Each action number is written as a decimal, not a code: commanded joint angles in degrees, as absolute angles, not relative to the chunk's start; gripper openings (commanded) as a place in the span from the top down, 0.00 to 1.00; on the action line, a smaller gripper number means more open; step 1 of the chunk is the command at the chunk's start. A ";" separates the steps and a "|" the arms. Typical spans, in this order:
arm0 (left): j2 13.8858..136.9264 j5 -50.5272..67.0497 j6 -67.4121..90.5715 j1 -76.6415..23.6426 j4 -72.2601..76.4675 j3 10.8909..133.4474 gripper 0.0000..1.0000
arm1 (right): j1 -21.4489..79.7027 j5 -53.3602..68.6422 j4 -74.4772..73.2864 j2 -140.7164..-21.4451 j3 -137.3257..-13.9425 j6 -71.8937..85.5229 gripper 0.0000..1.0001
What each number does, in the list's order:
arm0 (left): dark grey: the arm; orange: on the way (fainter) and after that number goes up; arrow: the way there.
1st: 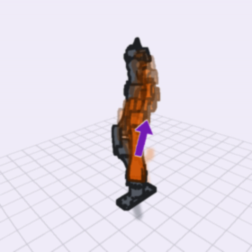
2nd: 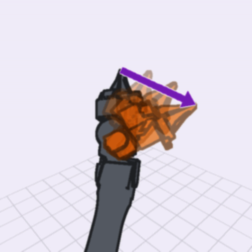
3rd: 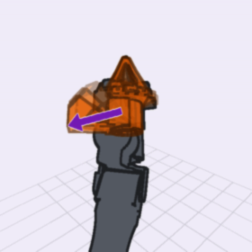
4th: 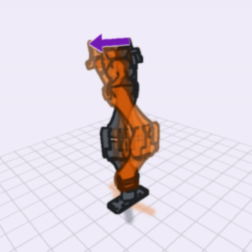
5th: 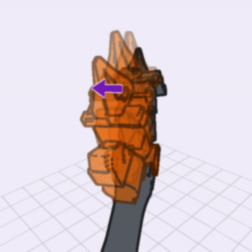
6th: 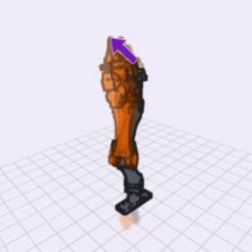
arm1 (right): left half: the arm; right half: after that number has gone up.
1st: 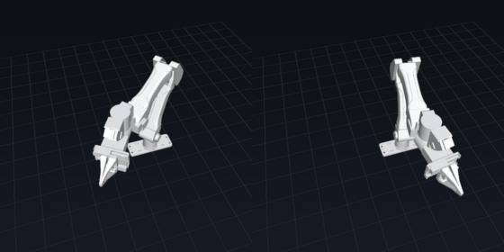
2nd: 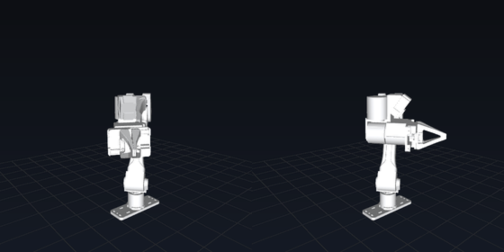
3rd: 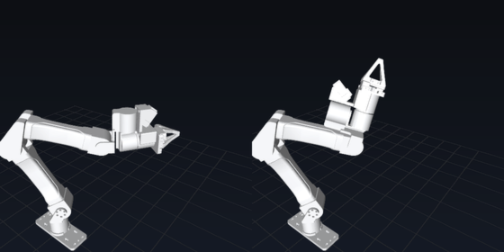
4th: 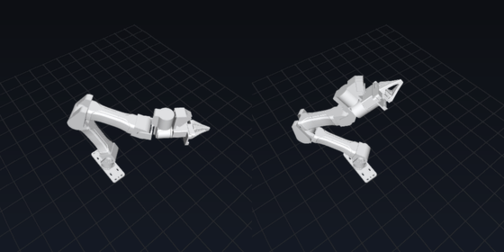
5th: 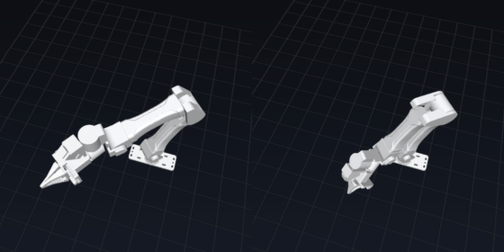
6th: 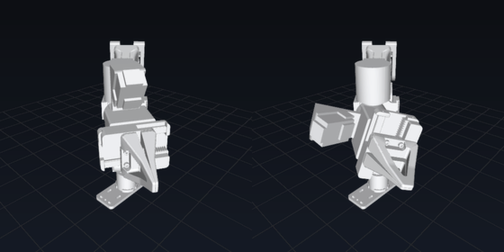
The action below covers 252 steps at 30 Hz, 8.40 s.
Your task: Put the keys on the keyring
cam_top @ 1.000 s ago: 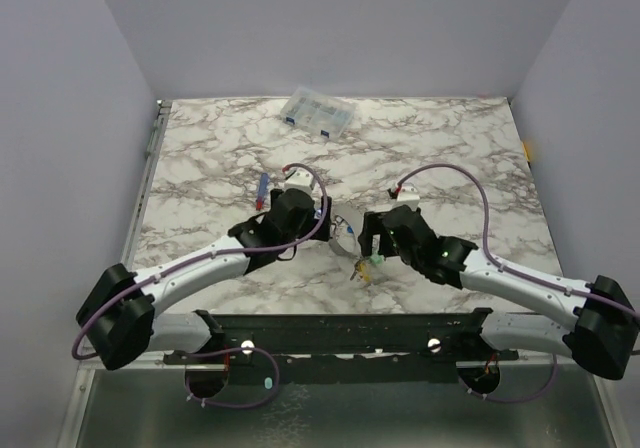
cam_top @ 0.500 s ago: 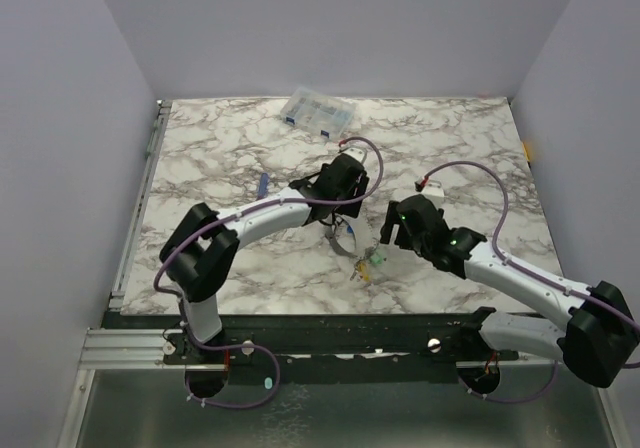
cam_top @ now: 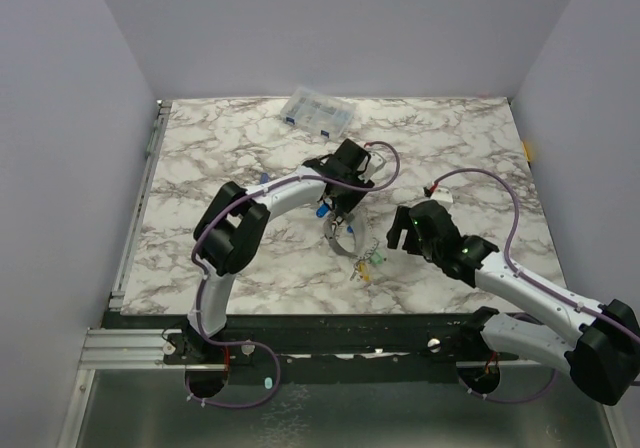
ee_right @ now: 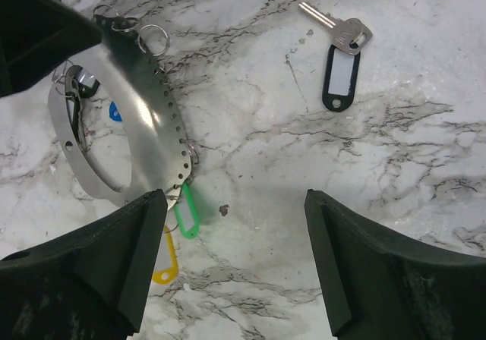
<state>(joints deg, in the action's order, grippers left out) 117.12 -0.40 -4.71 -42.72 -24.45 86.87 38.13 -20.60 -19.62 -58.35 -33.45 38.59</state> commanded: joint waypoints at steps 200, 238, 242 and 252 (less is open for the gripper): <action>69.67 1.13 21.14 -48.40 39.80 27.07 1.00 | 37.92 18.18 47.83 -72.20 -19.69 24.89 0.04; 107.54 -20.55 1.81 -59.70 -8.04 69.73 0.51 | 37.12 -44.75 -27.49 -39.83 -35.72 41.66 0.03; 112.20 -19.94 4.46 -59.68 -13.06 75.45 0.51 | 37.18 -43.85 -27.10 -38.76 -34.92 41.10 0.03; 108.41 -18.68 -16.23 -59.59 -16.50 75.37 0.41 | 37.16 -40.06 -24.84 -36.71 -33.81 39.22 0.03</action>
<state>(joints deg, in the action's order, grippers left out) 112.62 -19.20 -1.89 -59.31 -14.09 76.34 37.39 -41.89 -26.20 -37.80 -34.94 40.40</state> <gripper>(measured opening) 0.574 0.968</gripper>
